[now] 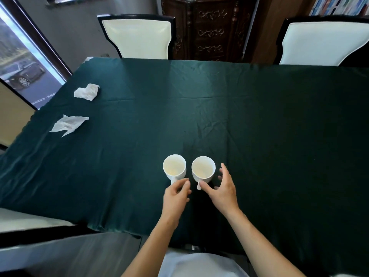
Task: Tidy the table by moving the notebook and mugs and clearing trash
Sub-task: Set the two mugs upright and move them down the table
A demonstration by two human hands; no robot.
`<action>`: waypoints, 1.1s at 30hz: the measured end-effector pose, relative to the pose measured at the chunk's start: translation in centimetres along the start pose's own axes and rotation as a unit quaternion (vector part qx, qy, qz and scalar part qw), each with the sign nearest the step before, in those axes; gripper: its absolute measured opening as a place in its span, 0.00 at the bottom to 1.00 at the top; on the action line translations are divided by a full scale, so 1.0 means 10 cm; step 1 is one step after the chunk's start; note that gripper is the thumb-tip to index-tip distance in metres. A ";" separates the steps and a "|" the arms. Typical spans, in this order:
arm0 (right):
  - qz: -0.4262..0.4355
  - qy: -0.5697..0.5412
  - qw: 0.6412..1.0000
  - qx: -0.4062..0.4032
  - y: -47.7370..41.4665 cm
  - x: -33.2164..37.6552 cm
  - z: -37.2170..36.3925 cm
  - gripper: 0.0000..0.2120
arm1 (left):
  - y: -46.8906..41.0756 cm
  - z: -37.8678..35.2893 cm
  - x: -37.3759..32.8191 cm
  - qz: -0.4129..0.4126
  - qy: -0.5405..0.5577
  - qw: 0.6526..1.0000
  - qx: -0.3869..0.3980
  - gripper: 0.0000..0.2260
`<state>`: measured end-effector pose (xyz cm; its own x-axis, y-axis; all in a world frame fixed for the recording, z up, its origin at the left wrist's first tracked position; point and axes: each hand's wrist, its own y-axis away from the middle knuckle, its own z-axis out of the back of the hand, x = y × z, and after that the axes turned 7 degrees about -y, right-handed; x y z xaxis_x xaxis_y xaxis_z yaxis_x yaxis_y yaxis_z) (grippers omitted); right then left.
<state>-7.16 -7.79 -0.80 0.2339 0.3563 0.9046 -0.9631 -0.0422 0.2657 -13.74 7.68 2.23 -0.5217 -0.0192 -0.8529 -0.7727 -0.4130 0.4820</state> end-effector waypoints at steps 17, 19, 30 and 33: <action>-0.084 -0.113 0.990 -0.024 0.25 0.03 -0.35 0.08 | -0.34 0.25 0.25 0.034 -0.005 0.998 -0.053 0.09; -0.096 -0.129 0.986 -0.034 0.26 0.04 -0.44 0.09 | -0.37 0.25 0.27 0.035 -0.002 0.999 -0.042 0.10; -0.169 -0.224 0.955 -0.097 0.22 0.06 -0.63 0.09 | -0.53 0.32 0.37 0.042 -0.004 0.999 -0.004 0.15; -0.188 -0.248 0.943 -0.120 0.21 0.06 -0.69 0.11 | -0.60 0.35 0.36 0.042 -0.009 0.999 0.015 0.16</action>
<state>-9.92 -1.20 -2.05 0.5407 -0.1780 0.8222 -0.7883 0.2340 0.5690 -12.24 13.28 -3.06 -0.5919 -0.0362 -0.8052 -0.7362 -0.3824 0.5583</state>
